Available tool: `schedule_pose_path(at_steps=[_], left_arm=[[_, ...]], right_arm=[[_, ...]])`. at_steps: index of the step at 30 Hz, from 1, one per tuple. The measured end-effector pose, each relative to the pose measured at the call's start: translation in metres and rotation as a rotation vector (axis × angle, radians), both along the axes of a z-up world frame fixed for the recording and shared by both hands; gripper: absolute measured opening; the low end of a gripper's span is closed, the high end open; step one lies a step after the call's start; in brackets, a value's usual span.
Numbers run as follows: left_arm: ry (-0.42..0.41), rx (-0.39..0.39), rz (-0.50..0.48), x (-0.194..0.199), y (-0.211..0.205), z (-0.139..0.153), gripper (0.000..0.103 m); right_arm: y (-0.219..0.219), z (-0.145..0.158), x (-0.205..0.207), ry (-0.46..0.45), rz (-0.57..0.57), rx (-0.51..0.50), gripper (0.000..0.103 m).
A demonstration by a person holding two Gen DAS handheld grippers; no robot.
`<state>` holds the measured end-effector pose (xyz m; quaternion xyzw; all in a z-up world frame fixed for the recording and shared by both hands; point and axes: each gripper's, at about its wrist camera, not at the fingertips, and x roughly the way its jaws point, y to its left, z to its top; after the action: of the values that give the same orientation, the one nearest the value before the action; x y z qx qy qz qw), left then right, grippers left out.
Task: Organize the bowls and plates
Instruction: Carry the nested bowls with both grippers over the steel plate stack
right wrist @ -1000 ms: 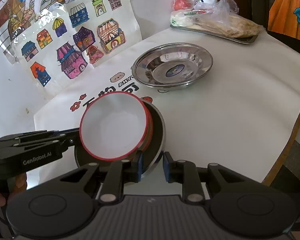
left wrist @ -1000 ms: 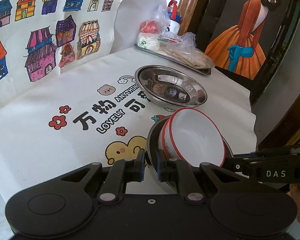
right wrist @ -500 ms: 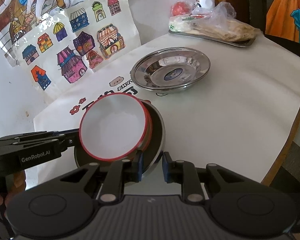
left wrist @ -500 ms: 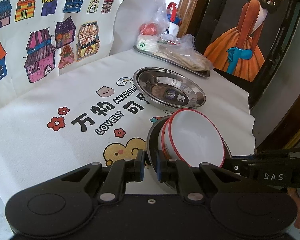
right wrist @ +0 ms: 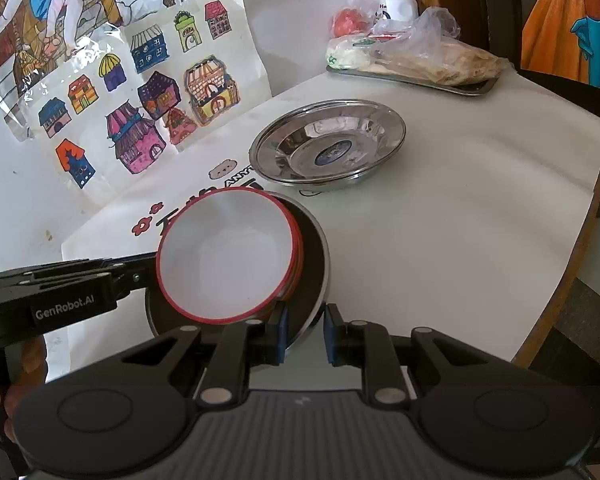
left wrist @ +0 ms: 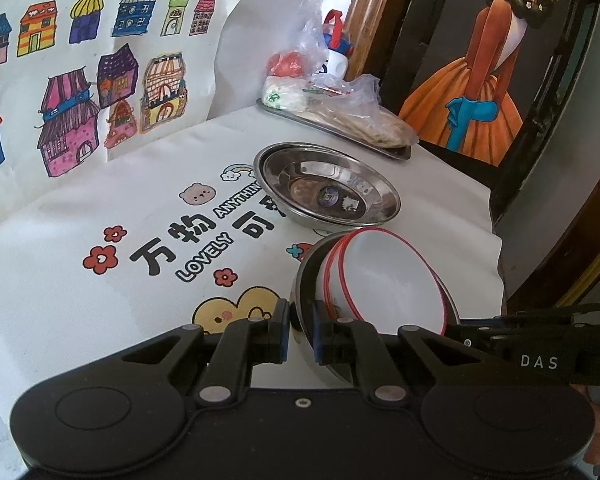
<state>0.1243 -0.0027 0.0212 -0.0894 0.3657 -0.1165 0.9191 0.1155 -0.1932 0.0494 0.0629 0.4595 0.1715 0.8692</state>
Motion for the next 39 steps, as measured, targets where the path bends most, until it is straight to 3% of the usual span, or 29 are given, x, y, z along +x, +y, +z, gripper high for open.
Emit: schedule_pose_path(at_steps=[39], left_arm=[[-0.041, -0.037, 0.014, 0.027, -0.006, 0.012, 0.009]], right_arm=[[-0.011, 0.011, 0.026, -0.041, -0.020, 0.003, 0.021]])
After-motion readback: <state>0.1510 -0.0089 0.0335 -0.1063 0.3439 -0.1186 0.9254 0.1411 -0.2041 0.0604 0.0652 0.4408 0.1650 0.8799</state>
